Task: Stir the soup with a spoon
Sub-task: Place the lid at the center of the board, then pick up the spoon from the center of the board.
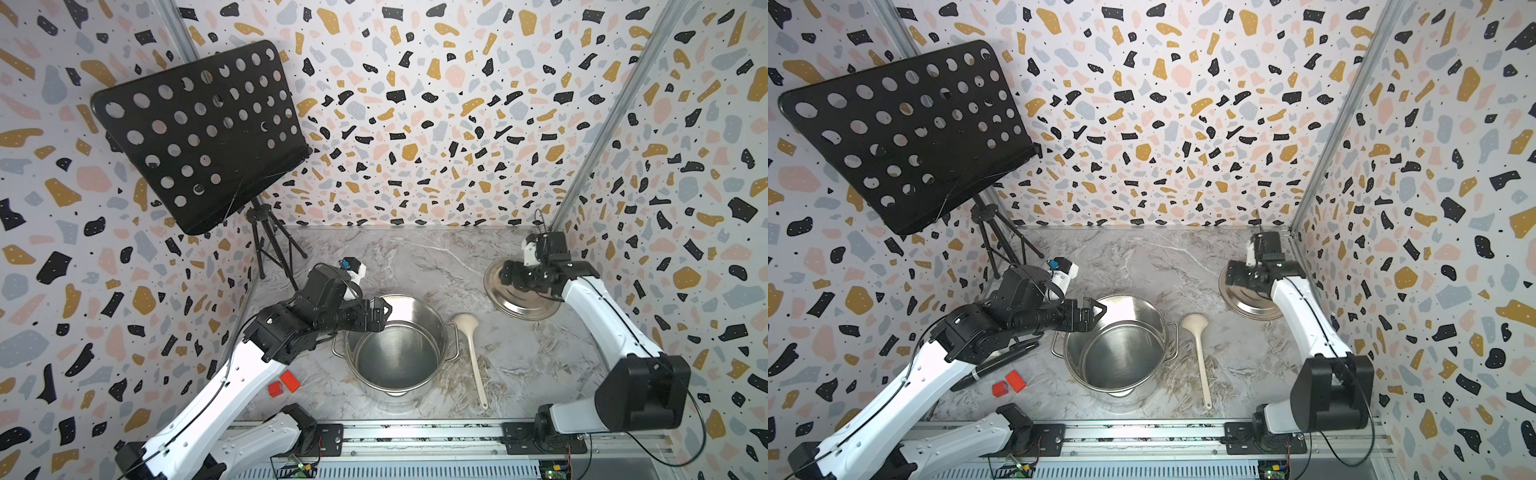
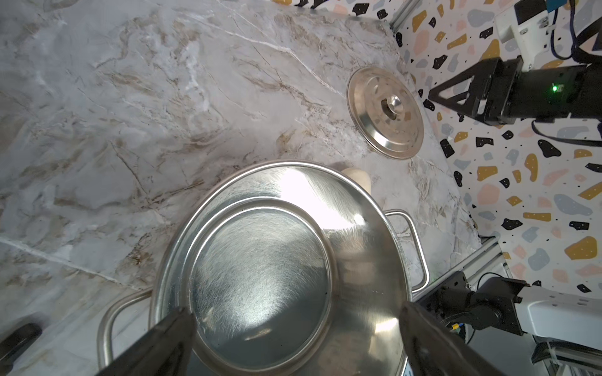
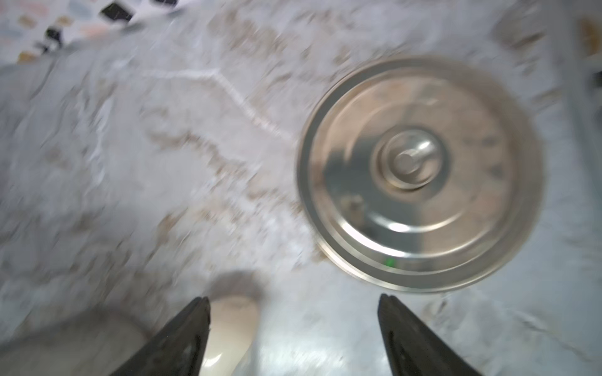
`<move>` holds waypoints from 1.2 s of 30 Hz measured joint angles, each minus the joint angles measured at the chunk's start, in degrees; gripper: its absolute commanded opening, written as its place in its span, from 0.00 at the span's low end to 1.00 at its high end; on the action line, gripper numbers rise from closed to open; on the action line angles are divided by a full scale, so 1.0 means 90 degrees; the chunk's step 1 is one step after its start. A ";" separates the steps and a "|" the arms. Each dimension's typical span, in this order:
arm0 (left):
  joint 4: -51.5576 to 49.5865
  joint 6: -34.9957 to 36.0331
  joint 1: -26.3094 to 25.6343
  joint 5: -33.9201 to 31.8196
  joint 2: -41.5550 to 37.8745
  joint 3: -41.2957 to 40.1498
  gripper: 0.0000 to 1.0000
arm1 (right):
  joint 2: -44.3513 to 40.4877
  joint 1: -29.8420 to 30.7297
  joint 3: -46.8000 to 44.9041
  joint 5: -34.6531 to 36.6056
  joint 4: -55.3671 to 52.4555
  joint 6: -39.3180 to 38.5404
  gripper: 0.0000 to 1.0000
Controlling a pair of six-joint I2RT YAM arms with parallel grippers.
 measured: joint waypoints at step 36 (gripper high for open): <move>0.0682 0.0136 0.0000 -0.0403 -0.1379 -0.0459 1.00 | -0.0471 0.1294 -0.3767 -0.1987 0.1836 0.1018 0.44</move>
